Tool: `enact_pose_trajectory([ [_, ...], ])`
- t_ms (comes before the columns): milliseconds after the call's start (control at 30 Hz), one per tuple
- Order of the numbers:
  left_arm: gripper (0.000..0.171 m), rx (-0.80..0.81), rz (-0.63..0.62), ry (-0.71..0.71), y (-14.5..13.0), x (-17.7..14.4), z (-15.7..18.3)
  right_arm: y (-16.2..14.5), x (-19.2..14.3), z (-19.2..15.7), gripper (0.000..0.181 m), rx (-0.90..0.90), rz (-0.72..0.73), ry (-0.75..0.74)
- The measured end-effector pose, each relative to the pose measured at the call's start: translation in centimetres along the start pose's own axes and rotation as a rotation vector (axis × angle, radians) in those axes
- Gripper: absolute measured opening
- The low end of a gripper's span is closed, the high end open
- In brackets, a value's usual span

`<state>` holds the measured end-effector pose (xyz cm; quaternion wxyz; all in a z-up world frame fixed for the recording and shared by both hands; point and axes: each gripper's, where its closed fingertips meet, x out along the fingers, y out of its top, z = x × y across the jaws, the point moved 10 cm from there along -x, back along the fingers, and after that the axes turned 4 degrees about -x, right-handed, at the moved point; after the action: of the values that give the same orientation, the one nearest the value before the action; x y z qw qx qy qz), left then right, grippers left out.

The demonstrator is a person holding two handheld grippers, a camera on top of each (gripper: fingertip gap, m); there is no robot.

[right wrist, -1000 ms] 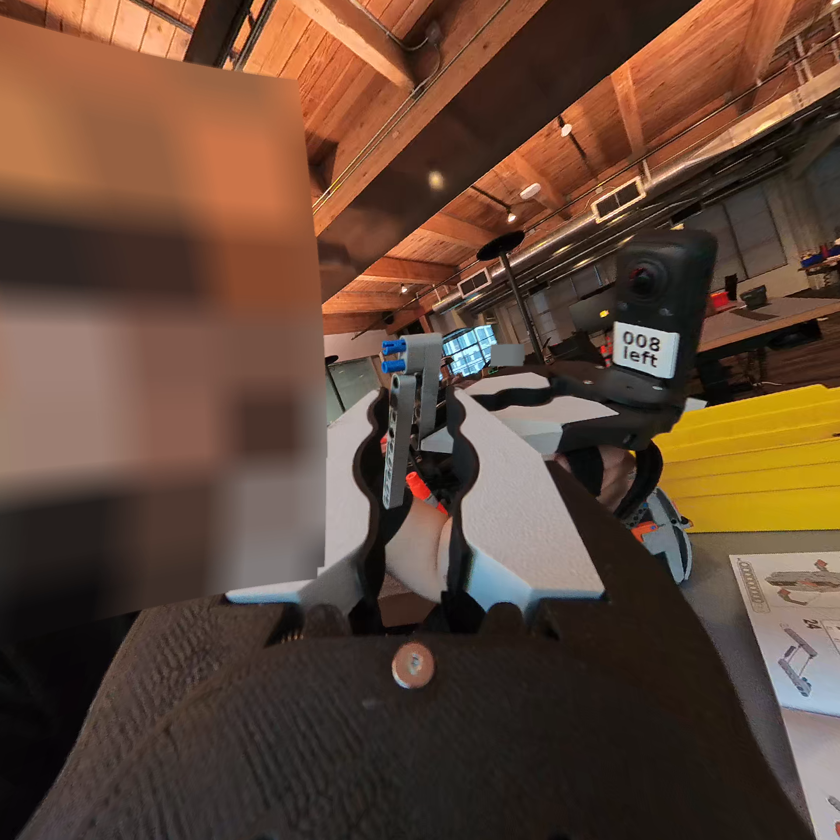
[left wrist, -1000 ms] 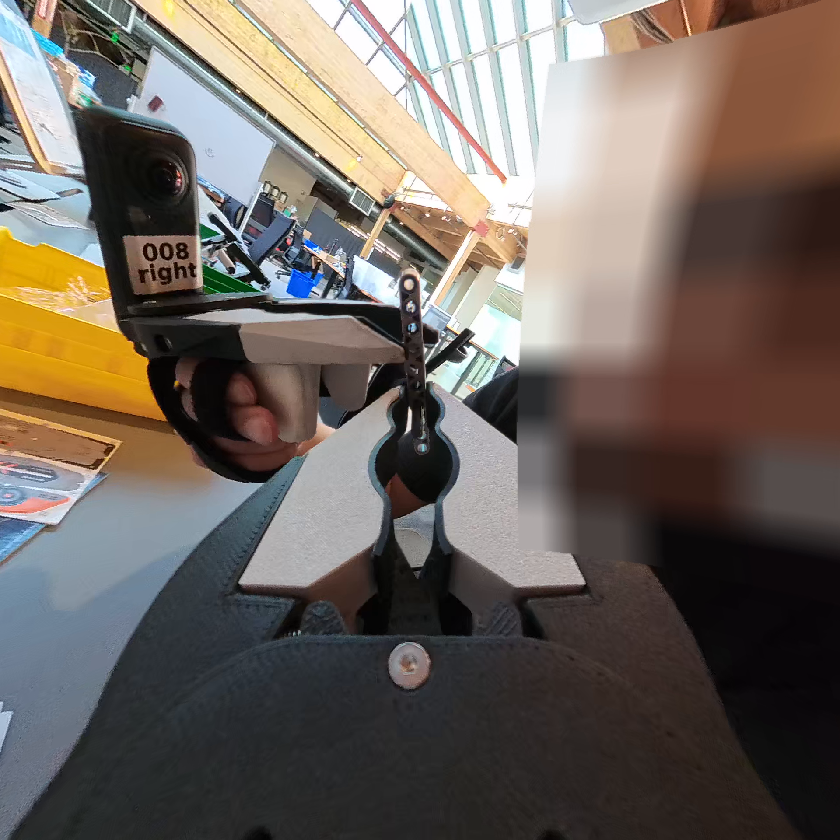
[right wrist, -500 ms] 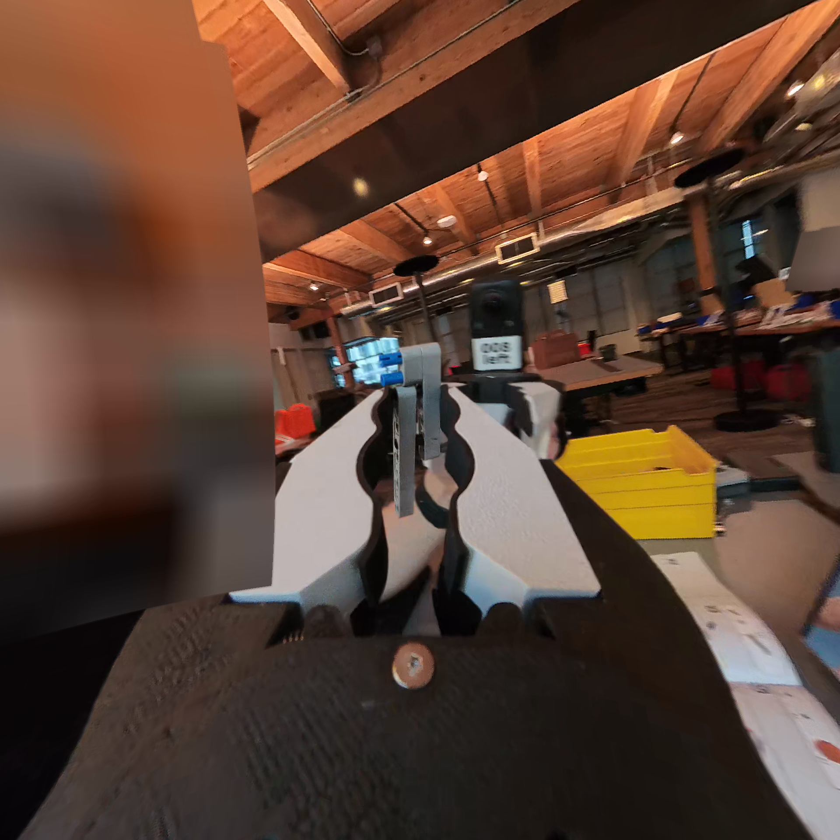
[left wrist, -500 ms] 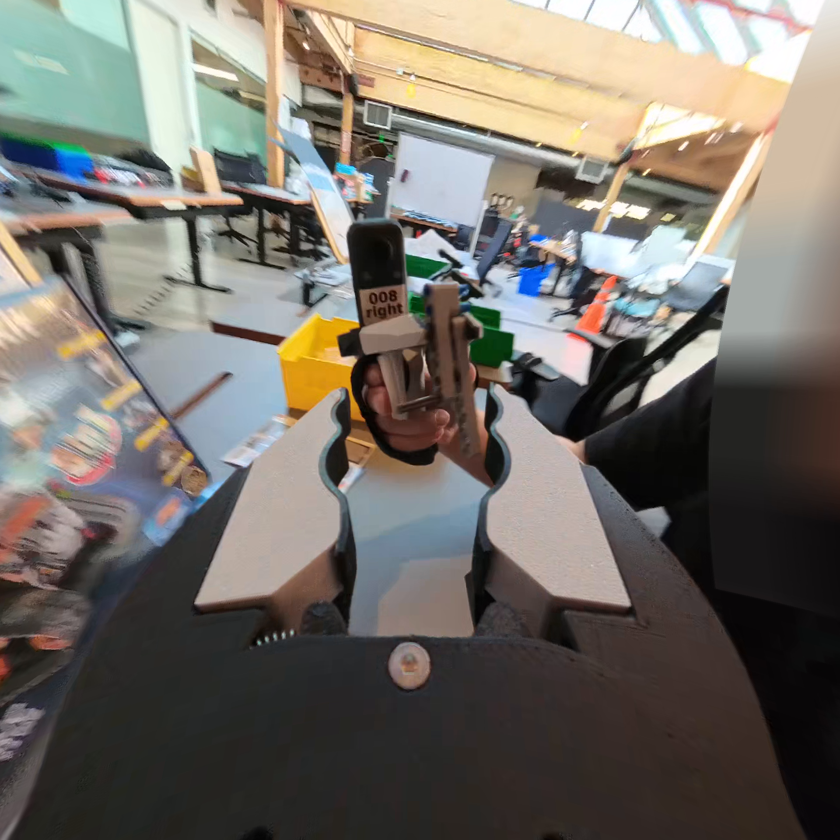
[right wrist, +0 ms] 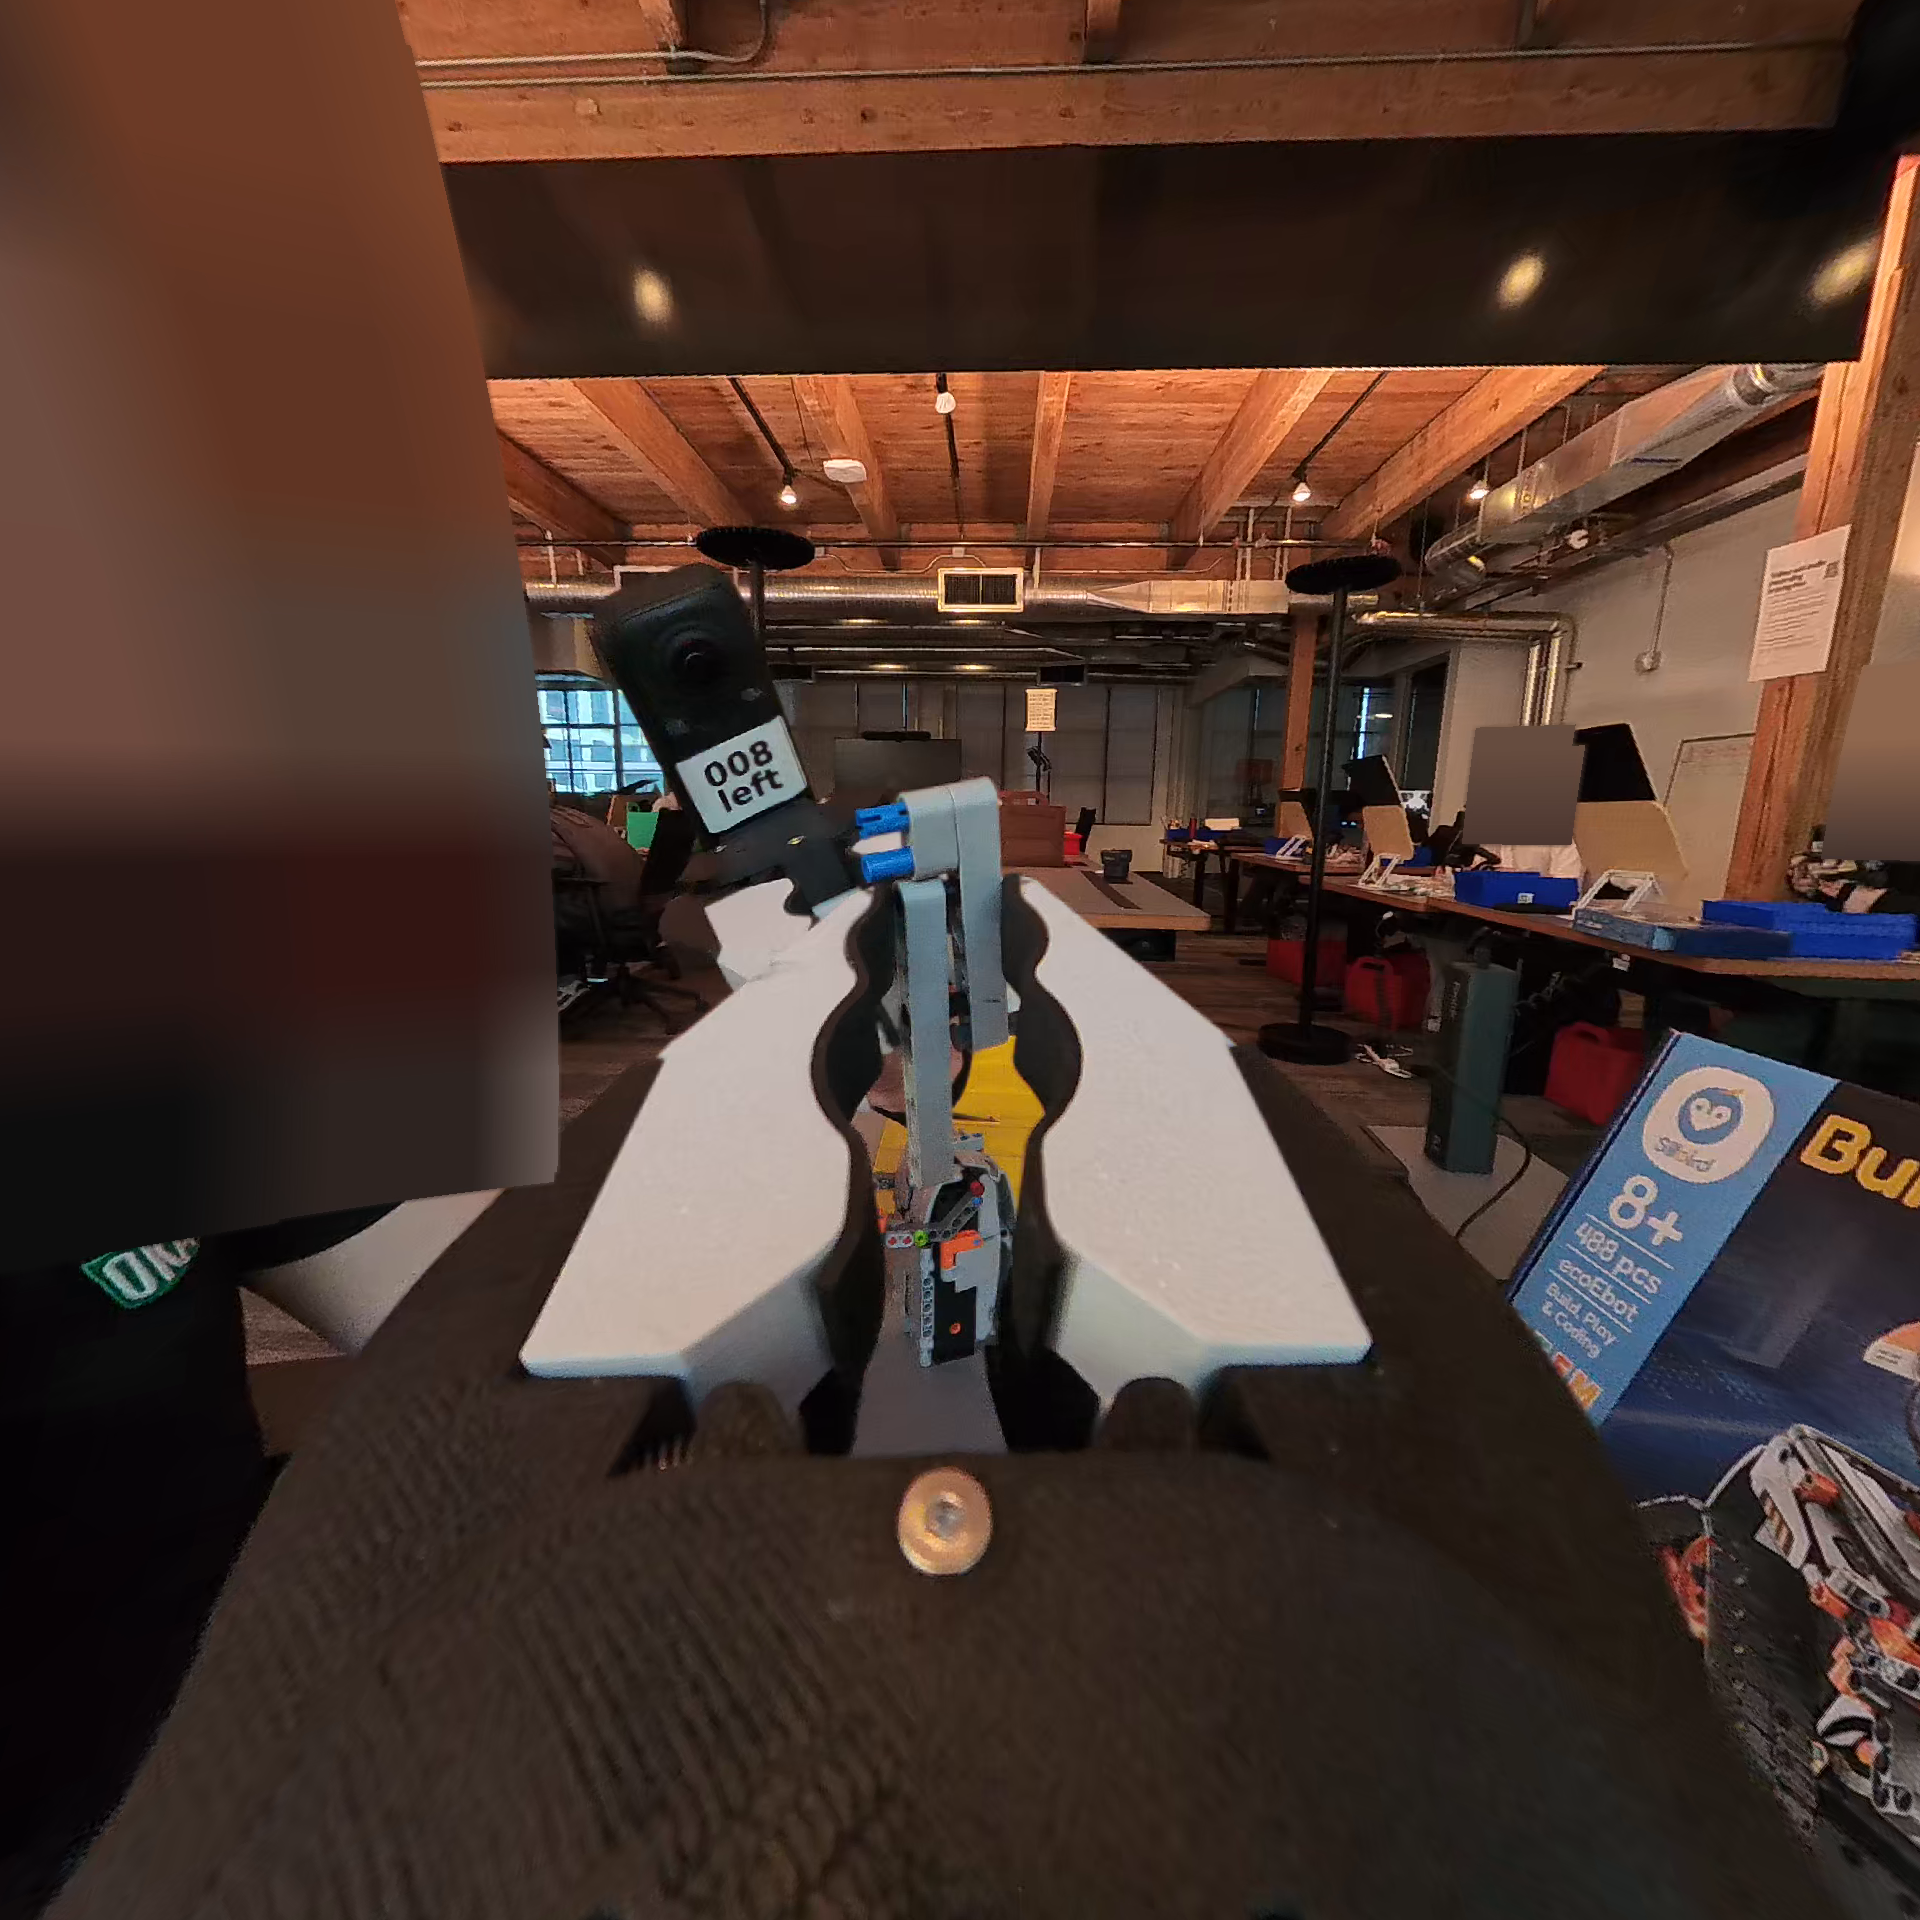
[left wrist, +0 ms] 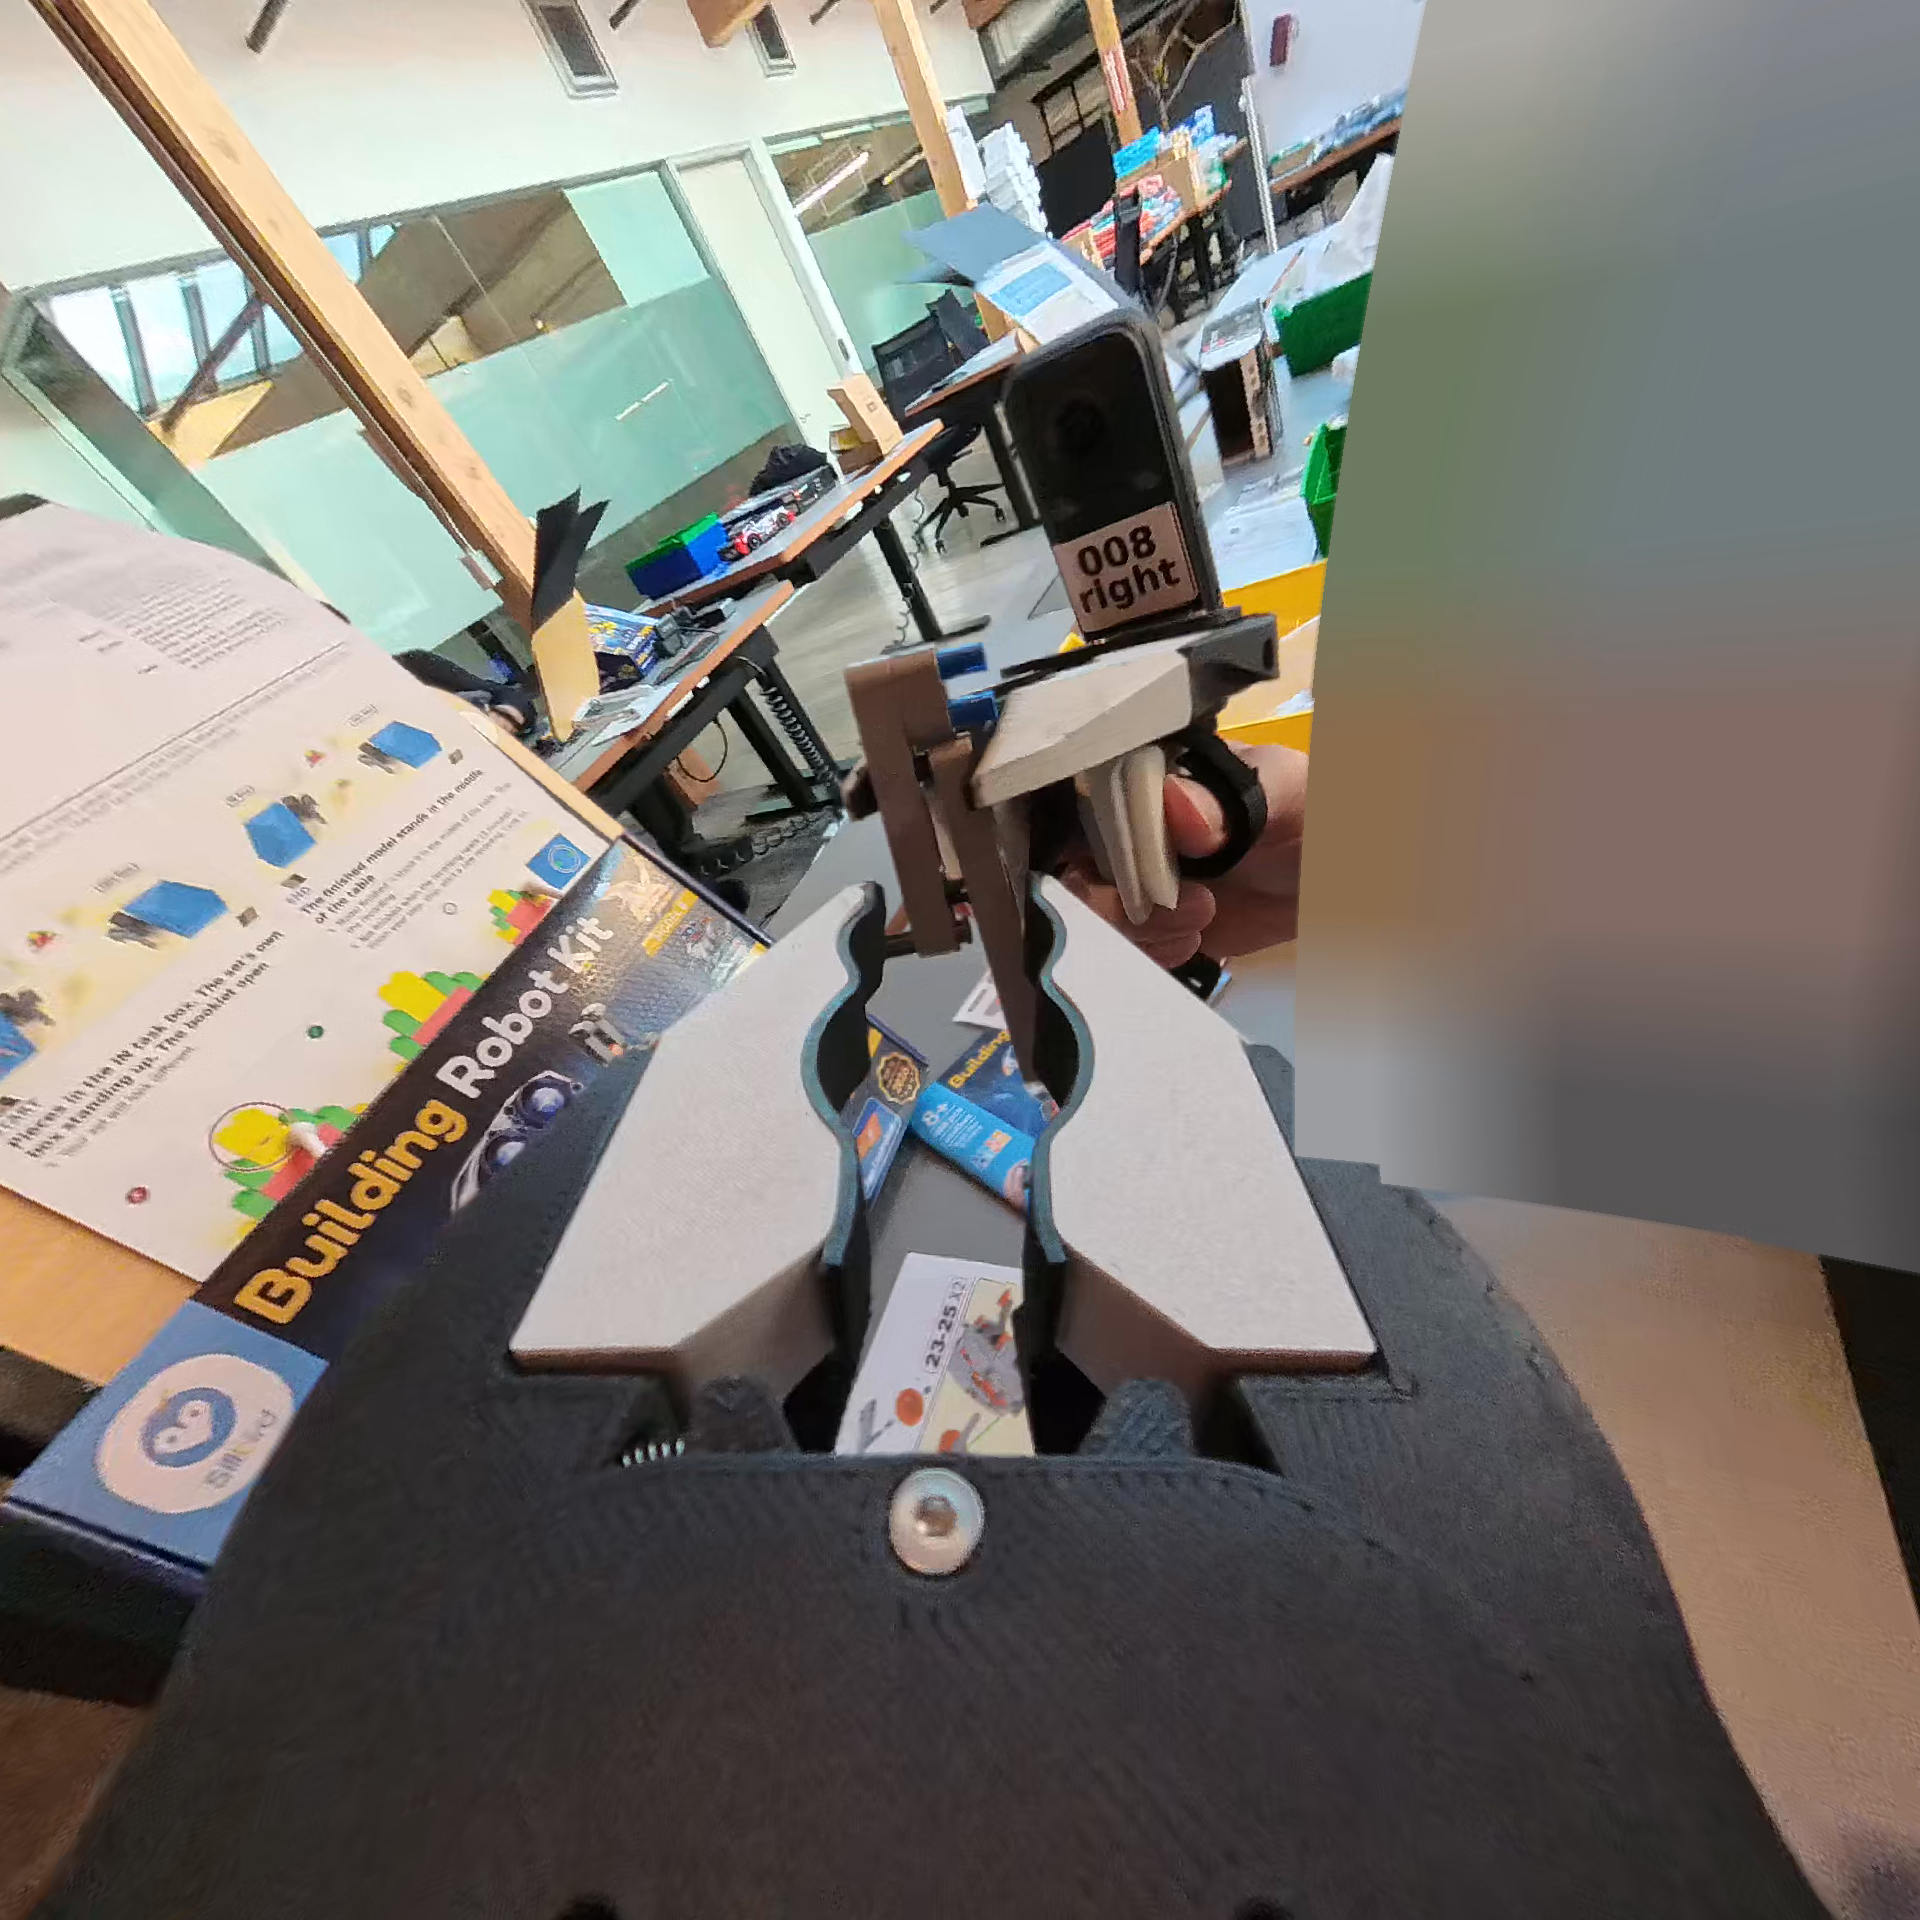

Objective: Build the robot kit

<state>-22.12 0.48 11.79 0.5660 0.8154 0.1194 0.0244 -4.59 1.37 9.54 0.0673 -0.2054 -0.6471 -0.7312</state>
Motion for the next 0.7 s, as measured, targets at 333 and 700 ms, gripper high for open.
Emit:
enact_pose_trajectory([
  [333,0.021,0.054,-0.049,0.015,-0.2,0.3,0.4,-0.1,0.1,-0.2,0.019,-0.017,-0.026,0.007],
  [700,0.015,-0.016,0.011,-0.018,-0.1,1.0,0.5,0.3,-0.8,-0.2,0.016,-0.017,0.000,0.040],
])
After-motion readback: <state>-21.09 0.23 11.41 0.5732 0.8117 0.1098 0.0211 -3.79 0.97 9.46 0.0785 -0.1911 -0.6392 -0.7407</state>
